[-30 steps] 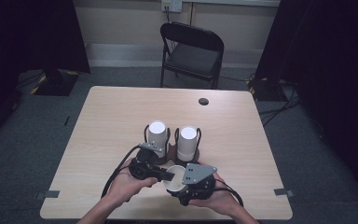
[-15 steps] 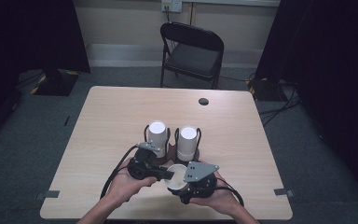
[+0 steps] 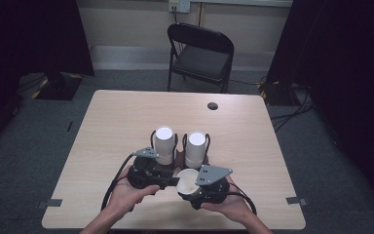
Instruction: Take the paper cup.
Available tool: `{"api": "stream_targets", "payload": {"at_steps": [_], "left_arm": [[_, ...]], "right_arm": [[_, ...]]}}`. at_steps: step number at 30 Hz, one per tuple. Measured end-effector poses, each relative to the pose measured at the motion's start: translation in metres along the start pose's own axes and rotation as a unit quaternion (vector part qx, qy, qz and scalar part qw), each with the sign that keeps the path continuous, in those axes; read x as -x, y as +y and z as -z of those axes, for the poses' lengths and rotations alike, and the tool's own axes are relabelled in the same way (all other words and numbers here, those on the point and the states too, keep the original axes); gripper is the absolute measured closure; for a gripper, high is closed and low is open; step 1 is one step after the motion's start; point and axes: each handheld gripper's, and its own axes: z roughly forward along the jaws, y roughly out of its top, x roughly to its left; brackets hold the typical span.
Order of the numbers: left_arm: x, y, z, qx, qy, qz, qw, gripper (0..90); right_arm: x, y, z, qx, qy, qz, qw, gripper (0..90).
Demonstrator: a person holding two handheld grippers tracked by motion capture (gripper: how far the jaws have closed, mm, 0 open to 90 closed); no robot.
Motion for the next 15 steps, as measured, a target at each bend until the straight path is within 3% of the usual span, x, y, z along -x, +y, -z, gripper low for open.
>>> {"api": "stream_targets", "payload": {"at_steps": [7, 13, 15], "left_arm": [[-0.005, 0.000, 0.006, 0.038, 0.028, -0.001, 0.9989, 45.9], [-0.013, -0.005, 0.008, 0.044, 0.044, -0.001, 0.9981, 38.3], [-0.015, -0.006, 0.008, 0.049, 0.062, -0.009, 0.9968, 34.9]], "right_arm": [[0.007, -0.002, 0.000, -0.003, -0.006, -0.013, 0.9999, 24.7], [0.012, -0.006, 0.003, 0.000, -0.012, -0.024, 0.9996, 24.8], [0.013, -0.007, 0.005, 0.000, -0.017, -0.027, 0.9995, 24.8]]}}
